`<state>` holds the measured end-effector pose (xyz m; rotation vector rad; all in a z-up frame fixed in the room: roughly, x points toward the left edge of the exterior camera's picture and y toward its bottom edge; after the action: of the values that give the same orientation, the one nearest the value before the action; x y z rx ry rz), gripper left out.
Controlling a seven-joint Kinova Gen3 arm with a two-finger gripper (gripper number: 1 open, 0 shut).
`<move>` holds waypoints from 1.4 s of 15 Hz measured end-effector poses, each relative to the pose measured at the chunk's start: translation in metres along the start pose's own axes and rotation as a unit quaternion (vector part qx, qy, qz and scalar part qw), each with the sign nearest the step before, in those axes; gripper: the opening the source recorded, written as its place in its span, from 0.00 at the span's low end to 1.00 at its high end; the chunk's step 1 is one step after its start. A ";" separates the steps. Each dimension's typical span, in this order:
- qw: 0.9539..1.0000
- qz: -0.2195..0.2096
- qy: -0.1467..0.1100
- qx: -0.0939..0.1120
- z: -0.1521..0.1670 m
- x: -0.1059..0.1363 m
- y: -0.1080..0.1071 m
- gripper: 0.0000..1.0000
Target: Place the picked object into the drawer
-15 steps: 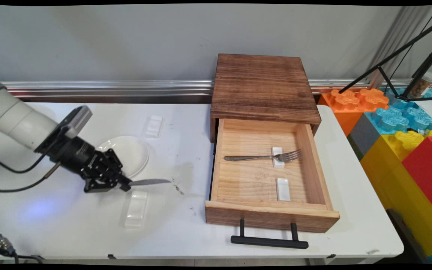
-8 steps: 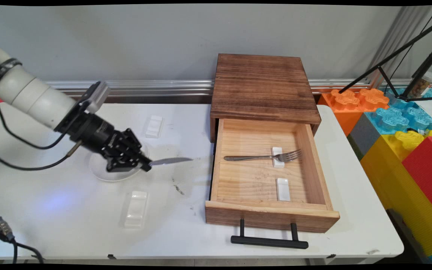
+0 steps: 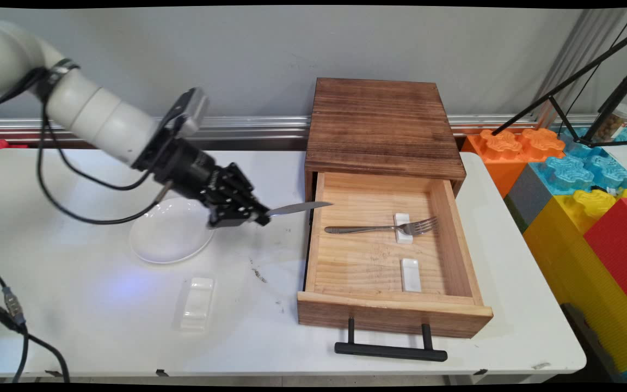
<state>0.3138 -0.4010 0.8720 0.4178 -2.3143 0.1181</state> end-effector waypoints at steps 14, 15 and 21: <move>0.999 0.011 0.014 -0.030 0.097 0.104 0.013 0.00; 0.999 0.012 0.014 -0.031 0.104 0.109 0.013 0.00; 0.999 0.029 0.005 -0.041 0.146 0.130 0.015 0.00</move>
<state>0.1247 -0.4520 0.8630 0.3080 -2.3132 0.0526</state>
